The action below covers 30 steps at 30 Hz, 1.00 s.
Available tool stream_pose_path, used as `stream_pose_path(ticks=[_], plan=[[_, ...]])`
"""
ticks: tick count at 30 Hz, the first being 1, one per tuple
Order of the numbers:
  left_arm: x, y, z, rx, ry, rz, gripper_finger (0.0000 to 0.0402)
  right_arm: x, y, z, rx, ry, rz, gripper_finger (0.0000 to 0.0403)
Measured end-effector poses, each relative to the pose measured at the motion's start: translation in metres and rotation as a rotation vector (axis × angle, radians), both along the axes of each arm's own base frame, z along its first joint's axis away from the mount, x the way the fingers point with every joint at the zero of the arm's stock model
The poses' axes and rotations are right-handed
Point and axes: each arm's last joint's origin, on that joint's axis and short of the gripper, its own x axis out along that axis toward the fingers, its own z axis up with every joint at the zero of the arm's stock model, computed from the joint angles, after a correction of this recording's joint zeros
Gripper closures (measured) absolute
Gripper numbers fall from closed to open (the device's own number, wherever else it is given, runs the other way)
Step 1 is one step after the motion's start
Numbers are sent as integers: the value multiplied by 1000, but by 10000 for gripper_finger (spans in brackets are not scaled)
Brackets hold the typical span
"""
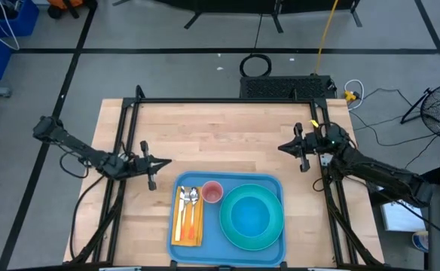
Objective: Set up tray
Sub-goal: Return to Home Position
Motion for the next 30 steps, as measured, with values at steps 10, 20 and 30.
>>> stream_pose_path(ticks=[10,20,30], plan=[[-9,4,1,-51,-12,-9,401,-4,17,1,109,5,63,403],[-13,2,8,-99,-87,-28,401,5,49,-8,-9,78,-33,403],[-16,-2,21,-68,-203,-94,401,2,62,-5,-96,24,58,403]])
